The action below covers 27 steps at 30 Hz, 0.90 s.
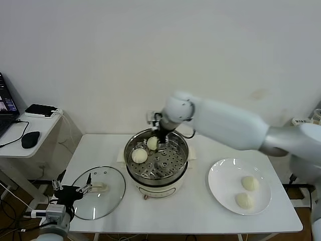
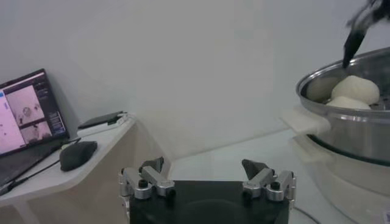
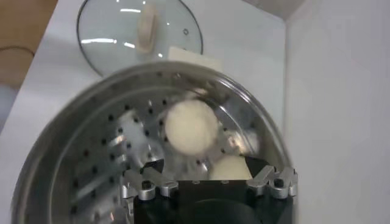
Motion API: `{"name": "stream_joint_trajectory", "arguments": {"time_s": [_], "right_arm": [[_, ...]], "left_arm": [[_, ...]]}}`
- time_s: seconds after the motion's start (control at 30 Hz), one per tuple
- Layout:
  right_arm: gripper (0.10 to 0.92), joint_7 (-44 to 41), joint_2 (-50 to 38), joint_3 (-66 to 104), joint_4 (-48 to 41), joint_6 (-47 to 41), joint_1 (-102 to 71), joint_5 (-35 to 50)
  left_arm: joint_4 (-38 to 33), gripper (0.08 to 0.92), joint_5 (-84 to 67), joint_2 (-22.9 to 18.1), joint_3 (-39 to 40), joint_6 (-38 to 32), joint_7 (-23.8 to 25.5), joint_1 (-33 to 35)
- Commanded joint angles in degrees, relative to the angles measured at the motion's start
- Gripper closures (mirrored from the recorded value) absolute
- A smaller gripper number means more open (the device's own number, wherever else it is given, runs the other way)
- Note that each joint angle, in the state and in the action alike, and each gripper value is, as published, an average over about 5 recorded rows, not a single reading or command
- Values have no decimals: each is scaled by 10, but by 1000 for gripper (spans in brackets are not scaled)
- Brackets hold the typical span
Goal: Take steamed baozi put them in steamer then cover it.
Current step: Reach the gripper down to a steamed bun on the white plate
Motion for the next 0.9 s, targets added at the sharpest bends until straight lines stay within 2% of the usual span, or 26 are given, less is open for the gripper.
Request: {"name": "stream_joint_trajectory", "arguments": {"time_s": [0.03, 0.17, 0.4, 0.6, 0.9], "right_arm": [[203, -92, -267, 39, 141, 87, -9, -81], [203, -110, -374, 131, 179, 126, -135, -141], [203, -116, -461, 323, 201, 178, -390, -225], [203, -108, -488, 456, 213, 195, -560, -255], [203, -86, -458, 475, 209, 191, -619, -283]], "left_arm": [[2, 177, -1, 2, 1, 0, 0, -1], [5, 177, -1, 8, 8, 0, 1, -5], [15, 177, -2, 15, 19, 0, 2, -13], [30, 177, 1, 12, 25, -2, 2, -13], [41, 177, 7, 8, 32, -4, 1, -14]]}}
